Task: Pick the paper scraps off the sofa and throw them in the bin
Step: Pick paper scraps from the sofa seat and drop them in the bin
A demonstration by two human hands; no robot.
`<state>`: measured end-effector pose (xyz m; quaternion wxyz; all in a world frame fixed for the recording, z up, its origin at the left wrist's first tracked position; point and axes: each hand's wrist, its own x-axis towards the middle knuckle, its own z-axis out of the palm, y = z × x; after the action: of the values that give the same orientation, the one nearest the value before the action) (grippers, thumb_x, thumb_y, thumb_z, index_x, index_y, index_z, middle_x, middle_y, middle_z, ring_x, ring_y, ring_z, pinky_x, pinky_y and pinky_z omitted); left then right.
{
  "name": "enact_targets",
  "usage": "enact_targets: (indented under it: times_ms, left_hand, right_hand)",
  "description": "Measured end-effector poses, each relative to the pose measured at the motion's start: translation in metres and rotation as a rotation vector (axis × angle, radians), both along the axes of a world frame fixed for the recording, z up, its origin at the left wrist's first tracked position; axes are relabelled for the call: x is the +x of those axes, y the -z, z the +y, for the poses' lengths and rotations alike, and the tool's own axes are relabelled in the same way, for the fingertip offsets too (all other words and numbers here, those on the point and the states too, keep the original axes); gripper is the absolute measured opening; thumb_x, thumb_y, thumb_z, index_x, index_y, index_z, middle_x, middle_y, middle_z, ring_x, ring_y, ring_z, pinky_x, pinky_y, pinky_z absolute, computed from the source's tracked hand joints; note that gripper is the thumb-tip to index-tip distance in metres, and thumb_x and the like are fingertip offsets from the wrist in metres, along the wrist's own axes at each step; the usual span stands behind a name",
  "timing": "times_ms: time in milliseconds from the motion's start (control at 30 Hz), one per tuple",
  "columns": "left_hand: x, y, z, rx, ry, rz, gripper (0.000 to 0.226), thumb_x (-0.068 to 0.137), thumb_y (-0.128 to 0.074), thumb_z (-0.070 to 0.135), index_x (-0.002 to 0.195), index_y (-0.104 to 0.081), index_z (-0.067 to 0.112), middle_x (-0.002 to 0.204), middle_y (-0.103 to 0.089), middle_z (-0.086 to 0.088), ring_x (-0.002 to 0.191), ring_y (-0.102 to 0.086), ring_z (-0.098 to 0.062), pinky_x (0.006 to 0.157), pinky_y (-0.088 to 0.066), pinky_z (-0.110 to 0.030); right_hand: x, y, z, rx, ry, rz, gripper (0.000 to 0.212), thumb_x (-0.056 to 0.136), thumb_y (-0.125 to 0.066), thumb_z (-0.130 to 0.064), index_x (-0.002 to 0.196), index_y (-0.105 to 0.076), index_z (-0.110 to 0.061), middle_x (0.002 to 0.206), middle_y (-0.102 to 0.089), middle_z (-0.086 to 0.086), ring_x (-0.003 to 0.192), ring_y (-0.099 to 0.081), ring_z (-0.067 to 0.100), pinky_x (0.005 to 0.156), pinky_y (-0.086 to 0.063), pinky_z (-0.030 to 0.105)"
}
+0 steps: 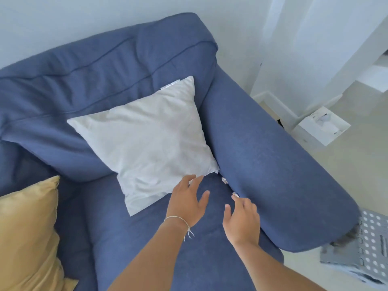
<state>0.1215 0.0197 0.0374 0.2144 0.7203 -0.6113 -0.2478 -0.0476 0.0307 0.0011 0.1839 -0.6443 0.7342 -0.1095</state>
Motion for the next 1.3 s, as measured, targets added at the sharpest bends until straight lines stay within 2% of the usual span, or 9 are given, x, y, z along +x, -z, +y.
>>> enact_targets:
  times_ms: [167,300,467,567,667,833,967,1100,1300]
  left_hand:
    - [-0.043,0.065,-0.044,0.117,0.163,-0.017,0.045,0.096,-0.053,0.037,0.140,-0.048,0.028,0.149,-0.037,0.002,0.126,-0.048,-0.024,0.103,-0.043,-0.035]
    - [-0.064,0.122,-0.073,0.184,0.257,-0.113,0.045,0.089,-0.056,0.036,0.133,-0.055,0.026,0.143,-0.044,-0.004,0.119,-0.053,-0.029,0.093,-0.045,-0.036]
    - [-0.069,0.160,-0.098,0.080,0.209,-0.318,0.027,0.087,-0.058,0.037,0.107,-0.070,0.024,0.117,-0.059,-0.007,0.105,-0.053,-0.032,0.085,-0.042,-0.042]
    - [-0.077,0.167,-0.108,0.062,0.129,-0.393,0.017,0.082,-0.063,0.034,0.081,-0.076,0.023,0.096,-0.063,-0.006,0.092,-0.055,-0.034,0.078,-0.046,-0.041]
    - [-0.081,0.172,-0.116,0.081,0.041,-0.390,0.014,0.078,-0.066,0.029,0.073,-0.077,0.021,0.089,-0.064,-0.006,0.089,-0.055,-0.035,0.078,-0.047,-0.042]
    - [-0.077,0.169,-0.114,0.049,0.031,-0.243,0.013,0.081,-0.065,0.025,0.079,-0.075,0.016,0.106,-0.063,-0.007,0.098,-0.058,-0.035,0.083,-0.049,-0.044]
    - [-0.059,0.153,-0.102,0.034,0.063,-0.168,0.017,0.092,-0.057,0.024,0.086,-0.070,0.014,0.103,-0.058,-0.004,0.085,-0.059,-0.030,0.067,-0.050,-0.038]
    - [-0.039,0.126,-0.071,0.050,-0.032,-0.037,0.016,0.093,-0.057,0.031,0.086,-0.069,0.023,0.101,-0.052,0.008,0.078,-0.058,-0.017,0.061,-0.051,-0.034]
    - [-0.024,0.068,-0.043,0.050,-0.011,0.141,0.012,0.093,-0.060,0.035,0.087,-0.069,0.030,0.102,-0.048,0.018,0.078,-0.057,-0.006,0.067,-0.052,-0.027]
  right_hand:
    - [0.005,0.056,-0.023,0.034,0.161,0.050,0.031,0.093,-0.060,-0.027,0.119,-0.067,-0.011,0.099,-0.069,0.008,0.094,-0.060,0.032,0.077,-0.050,0.040]
    - [0.018,0.095,-0.043,0.098,0.337,-0.017,0.030,0.095,-0.055,-0.031,0.113,-0.068,-0.012,0.103,-0.071,0.010,0.101,-0.061,0.033,0.079,-0.050,0.040]
    - [0.017,0.113,-0.070,0.204,0.685,-0.167,0.031,0.097,-0.050,-0.042,0.098,-0.074,-0.021,0.100,-0.072,0.009,0.096,-0.064,0.034,0.071,-0.044,0.034]
    - [0.014,0.111,-0.069,0.218,0.703,-0.187,0.025,0.096,-0.055,-0.038,0.095,-0.075,-0.023,0.097,-0.073,0.007,0.094,-0.064,0.033,0.068,-0.039,0.031]
    - [0.015,0.112,-0.069,0.208,0.727,-0.179,0.026,0.096,-0.054,-0.033,0.090,-0.075,-0.021,0.093,-0.073,0.010,0.090,-0.064,0.035,0.066,-0.038,0.030]
    - [0.016,0.109,-0.060,0.086,0.642,-0.150,0.020,0.095,-0.056,-0.030,0.090,-0.074,-0.022,0.082,-0.072,0.005,0.079,-0.066,0.032,0.060,-0.038,0.028]
    - [0.017,0.105,-0.044,-0.025,0.509,-0.172,0.010,0.089,-0.067,-0.028,0.092,-0.076,-0.026,0.084,-0.066,-0.004,0.073,-0.064,0.025,0.058,-0.047,0.032]
    - [0.014,0.089,-0.024,-0.055,0.360,-0.132,0.006,0.086,-0.073,-0.027,0.090,-0.076,-0.027,0.087,-0.052,-0.009,0.073,-0.056,0.019,0.054,-0.048,0.032]
    - [0.010,0.050,-0.010,-0.211,0.043,-0.058,0.010,0.078,-0.081,-0.020,0.085,-0.079,-0.027,0.106,-0.068,-0.005,0.093,-0.063,0.021,0.078,-0.050,0.034]
